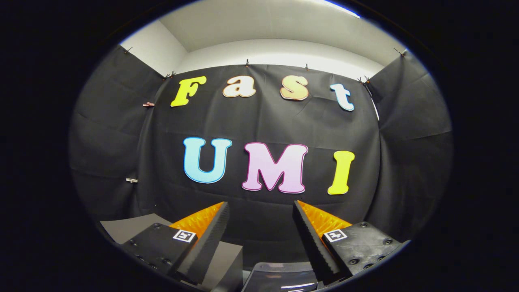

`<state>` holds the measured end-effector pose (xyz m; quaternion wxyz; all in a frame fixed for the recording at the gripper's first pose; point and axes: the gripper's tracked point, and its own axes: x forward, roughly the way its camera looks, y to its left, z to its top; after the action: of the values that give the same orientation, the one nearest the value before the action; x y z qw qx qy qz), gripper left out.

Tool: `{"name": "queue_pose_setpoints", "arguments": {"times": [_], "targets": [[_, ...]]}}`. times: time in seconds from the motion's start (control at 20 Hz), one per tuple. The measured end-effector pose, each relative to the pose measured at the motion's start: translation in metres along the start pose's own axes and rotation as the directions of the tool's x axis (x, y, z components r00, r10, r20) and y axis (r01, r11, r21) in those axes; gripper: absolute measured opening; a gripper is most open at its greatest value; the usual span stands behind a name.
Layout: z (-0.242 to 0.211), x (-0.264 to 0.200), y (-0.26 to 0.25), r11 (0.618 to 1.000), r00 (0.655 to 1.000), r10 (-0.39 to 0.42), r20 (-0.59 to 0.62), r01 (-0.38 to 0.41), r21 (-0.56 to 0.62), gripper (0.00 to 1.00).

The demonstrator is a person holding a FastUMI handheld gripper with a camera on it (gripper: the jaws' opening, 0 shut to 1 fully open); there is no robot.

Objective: Put the clothes into the washing machine and then close the washing machine lid.

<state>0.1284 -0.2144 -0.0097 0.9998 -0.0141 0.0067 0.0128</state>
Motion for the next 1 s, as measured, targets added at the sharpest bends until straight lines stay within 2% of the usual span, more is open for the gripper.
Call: {"name": "queue_pose_setpoints", "arguments": {"times": [0.4, 1.0], "targets": [[-0.023, -0.008, 0.011, 1.0, 0.999, -0.008, -0.05, 0.009, 0.016, 0.99], [-0.028, -0.008, 0.028, 1.0, 0.998, 0.0, -0.066, 0.002, 0.023, 0.99]]}}
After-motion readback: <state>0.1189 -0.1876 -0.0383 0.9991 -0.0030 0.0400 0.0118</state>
